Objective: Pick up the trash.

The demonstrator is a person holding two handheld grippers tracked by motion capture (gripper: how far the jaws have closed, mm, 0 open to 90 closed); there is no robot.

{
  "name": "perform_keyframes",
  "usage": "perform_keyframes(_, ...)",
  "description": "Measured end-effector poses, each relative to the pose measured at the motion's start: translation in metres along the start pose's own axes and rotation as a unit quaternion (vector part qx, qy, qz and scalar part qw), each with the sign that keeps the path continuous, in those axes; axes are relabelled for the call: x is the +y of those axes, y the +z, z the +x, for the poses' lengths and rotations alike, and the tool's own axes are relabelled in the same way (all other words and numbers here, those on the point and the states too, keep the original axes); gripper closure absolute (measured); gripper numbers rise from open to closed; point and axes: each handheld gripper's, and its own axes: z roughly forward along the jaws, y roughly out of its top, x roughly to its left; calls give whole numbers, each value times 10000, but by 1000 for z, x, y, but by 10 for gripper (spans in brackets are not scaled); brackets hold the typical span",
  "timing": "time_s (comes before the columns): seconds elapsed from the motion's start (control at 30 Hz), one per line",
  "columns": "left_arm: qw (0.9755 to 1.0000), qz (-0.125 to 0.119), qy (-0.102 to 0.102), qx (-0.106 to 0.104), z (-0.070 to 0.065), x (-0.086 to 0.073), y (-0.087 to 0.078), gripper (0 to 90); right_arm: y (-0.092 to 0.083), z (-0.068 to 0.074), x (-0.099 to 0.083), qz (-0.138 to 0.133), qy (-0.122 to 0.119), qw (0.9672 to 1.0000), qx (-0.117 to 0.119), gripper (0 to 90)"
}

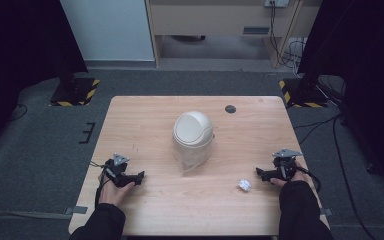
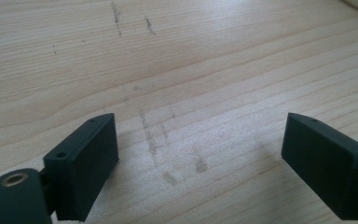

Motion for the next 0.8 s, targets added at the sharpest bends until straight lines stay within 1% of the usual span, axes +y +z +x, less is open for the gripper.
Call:
perform_keyframes(0.07, 9999, -124, 4, -24, -2, 2, -3, 109, 0, 0, 0, 0, -1, 10000, -1, 7)
perform_keyframes(0.17, 9992, -343, -21, -186, -6, 6, -7, 119, 0, 0, 0, 2, 0, 10000, -2, 7)
perform_keyframes(0.2, 9983, -515, -47, -261, -9, 8, -10, 119, 0, 0, 0, 1, -1, 10000, -2, 7)
perform_keyframes(0.23, 9983, -515, -47, -261, -9, 8, -10, 120, 0, 0, 0, 1, -1, 10000, -2, 7)
perform_keyframes(0.27, 9977, -619, -34, -282, -11, 10, -12, 122, 0, 0, 0, 1, -3, 10000, -3, 7)
perform_keyframes(0.3, 9969, -702, -57, -355, -13, 12, -14, 126, 0, 0, 0, 1, -5, 10000, -4, 7)
perform_keyframes(0.33, 9969, -702, -57, -355, -13, 12, -14, 129, 0, 0, 0, 3, 1, 10000, -5, 7)
perform_keyframes(0.4, 9960, -789, -75, -423, -15, 14, -17, 133, 0, 0, 0, 3, 2, 10000, -5, 7)
perform_keyframes(0.47, 9943, -937, -136, -493, -17, 16, -20, 134, 0, 0, 0, 5, 3, 10000, -8, 7)
perform_keyframes(0.53, 9930, -1018, -193, -559, -18, 18, -22, 135, 0, 0, 0, 4, 0, 10000, -7, 7)
perform_keyframes(0.57, 9921, -1085, -226, -589, -19, 20, -23, 135, 0, 0, 0, 4, 0, 10000, -7, 7)
perform_keyframes(0.6, 9906, -1198, -271, -609, -20, 22, -26, 136, 0, 0, 0, 4, 2, 10000, -8, 7)
perform_keyframes(0.63, 9906, -1198, -271, -609, -20, 22, -26, 136, 0, 0, 0, 4, 2, 10000, -8, 7)
perform_keyframes(0.67, 9889, -1312, -319, -621, -20, 24, -28, 136, 0, 0, 0, 3, 0, 10000, -7, 7)
perform_keyframes(0.7, 9889, -1312, -319, -621, -20, 24, -28, 136, 0, 0, 0, 4, 2, 10000, -7, 7)
perform_keyframes(0.73, 9866, -1464, -367, -619, -19, 27, -31, 137, 0, 0, 0, 4, 2, 10000, -8, 7)
perform_keyframes(0.77, 9857, -1521, -393, -615, -19, 28, -33, 137, 0, 0, 0, 5, 2, 10000, -8, 7)
perform_keyframes(0.8, 9857, -1521, -393, -615, -19, 28, -33, 137, 0, 0, 0, 5, 2, 10000, -8, 7)
